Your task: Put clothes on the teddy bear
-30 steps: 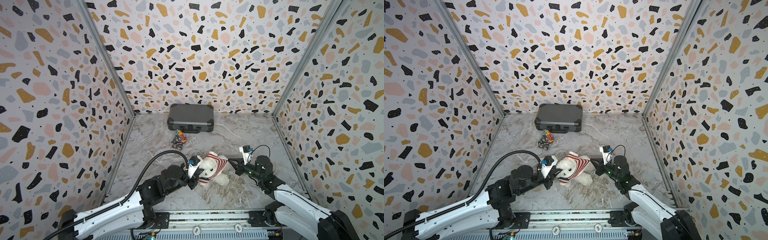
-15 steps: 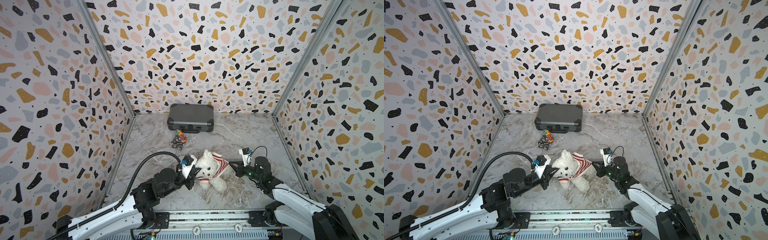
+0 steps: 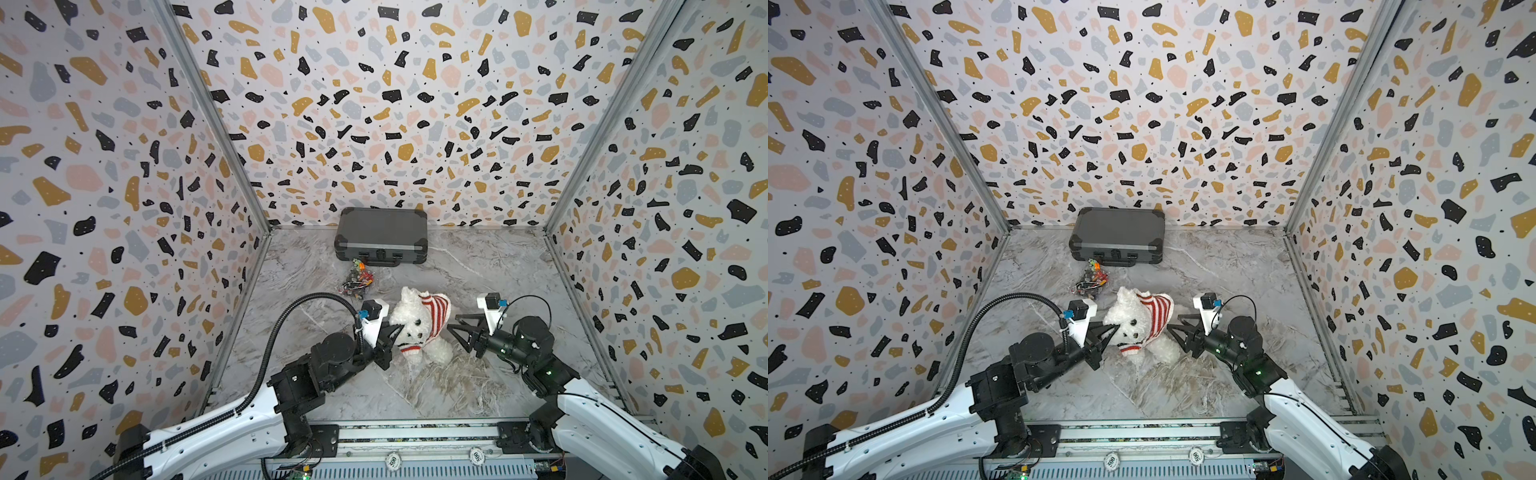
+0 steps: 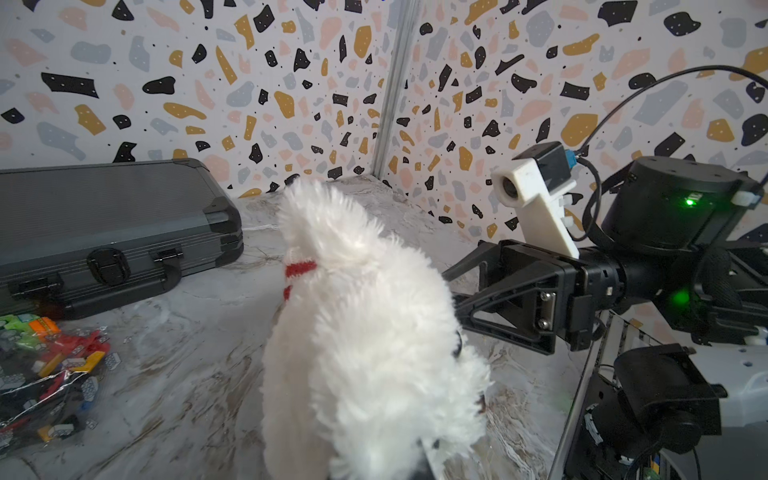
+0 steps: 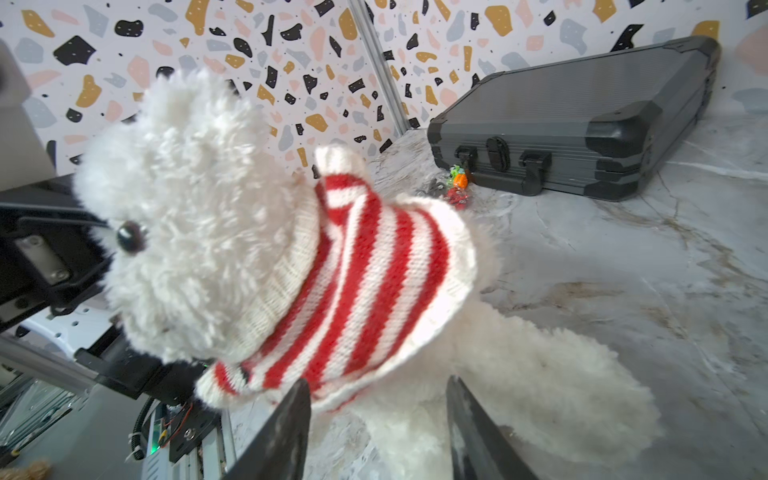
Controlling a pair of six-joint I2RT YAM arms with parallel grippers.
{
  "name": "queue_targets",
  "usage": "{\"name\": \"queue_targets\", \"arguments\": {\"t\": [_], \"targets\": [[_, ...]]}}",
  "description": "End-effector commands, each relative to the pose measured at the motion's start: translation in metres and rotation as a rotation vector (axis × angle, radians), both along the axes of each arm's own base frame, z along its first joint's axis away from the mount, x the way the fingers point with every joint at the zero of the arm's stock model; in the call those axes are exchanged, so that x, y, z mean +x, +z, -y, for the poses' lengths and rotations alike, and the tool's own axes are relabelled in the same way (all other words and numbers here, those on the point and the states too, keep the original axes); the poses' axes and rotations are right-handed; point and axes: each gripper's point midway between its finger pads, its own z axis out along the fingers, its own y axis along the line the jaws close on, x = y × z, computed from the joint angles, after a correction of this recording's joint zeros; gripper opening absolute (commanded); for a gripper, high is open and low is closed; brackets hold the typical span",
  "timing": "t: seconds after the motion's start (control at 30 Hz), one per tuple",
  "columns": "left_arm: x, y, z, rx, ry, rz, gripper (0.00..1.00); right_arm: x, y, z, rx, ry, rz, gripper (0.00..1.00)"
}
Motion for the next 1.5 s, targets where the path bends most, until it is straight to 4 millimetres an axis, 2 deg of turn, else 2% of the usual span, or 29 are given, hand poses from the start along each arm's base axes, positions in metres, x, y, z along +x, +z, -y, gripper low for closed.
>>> {"name": "queue_targets", "arguments": {"t": [0.0, 0.1, 0.27, 0.43, 0.83, 0.93, 1.07, 1.27, 1.47], "targets": [[0.005, 0.066, -0.001, -0.237, 0.034, 0.027, 0.0, -0.016, 0.007, -0.008, 0.048, 0.069, 0.016, 0.54], [0.004, 0.085, 0.0, -0.316, 0.023, 0.02, 0.0, -0.03, 0.018, -0.013, 0.11, 0.125, 0.068, 0.52], [0.0, 0.102, 0.001, -0.411, -0.006, 0.002, 0.0, -0.032, 0.028, -0.017, 0.131, 0.138, 0.096, 0.43], [-0.001, 0.105, 0.002, -0.467, -0.016, -0.011, 0.0, -0.04, 0.047, -0.028, 0.167, 0.192, 0.141, 0.4], [-0.002, 0.099, 0.005, -0.475, -0.029, -0.021, 0.0, -0.038, 0.066, -0.036, 0.242, 0.2, 0.169, 0.34], [-0.003, 0.098, 0.006, -0.485, -0.041, -0.023, 0.0, -0.031, 0.068, -0.031, 0.255, 0.144, 0.167, 0.22], [-0.005, 0.098, 0.008, -0.481, -0.054, -0.025, 0.0, -0.033, 0.076, -0.03, 0.279, 0.149, 0.178, 0.23], [-0.006, 0.099, 0.009, -0.489, -0.061, -0.022, 0.0, -0.038, 0.086, -0.029, 0.324, 0.17, 0.193, 0.35], [-0.007, 0.099, 0.012, -0.491, -0.079, -0.025, 0.0, -0.033, 0.085, -0.03, 0.329, 0.153, 0.183, 0.3]]}}
